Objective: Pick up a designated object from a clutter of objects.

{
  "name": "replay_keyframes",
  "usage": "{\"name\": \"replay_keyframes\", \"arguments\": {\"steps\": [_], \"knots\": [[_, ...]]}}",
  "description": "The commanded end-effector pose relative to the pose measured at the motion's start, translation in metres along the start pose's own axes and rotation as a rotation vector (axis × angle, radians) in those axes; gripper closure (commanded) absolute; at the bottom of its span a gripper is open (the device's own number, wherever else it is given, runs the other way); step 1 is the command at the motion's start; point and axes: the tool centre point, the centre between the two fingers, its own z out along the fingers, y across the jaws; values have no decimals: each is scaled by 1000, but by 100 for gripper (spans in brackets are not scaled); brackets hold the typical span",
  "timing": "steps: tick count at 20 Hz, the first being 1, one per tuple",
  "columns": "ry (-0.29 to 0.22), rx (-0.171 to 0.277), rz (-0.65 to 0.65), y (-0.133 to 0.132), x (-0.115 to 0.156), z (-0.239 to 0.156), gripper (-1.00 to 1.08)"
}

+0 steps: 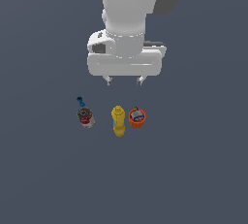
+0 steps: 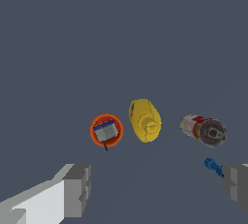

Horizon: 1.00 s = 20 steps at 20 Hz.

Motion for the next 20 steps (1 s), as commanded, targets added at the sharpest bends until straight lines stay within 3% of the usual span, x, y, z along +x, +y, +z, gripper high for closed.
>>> {"name": "replay_keyframes", "arguments": {"steps": [1, 14, 20], "knots": [[0, 0, 0, 0, 0, 0, -92], [-37, -5, -58, -6, -6, 7, -92], [-35, 0, -34, 5, -3, 18, -92]]}}
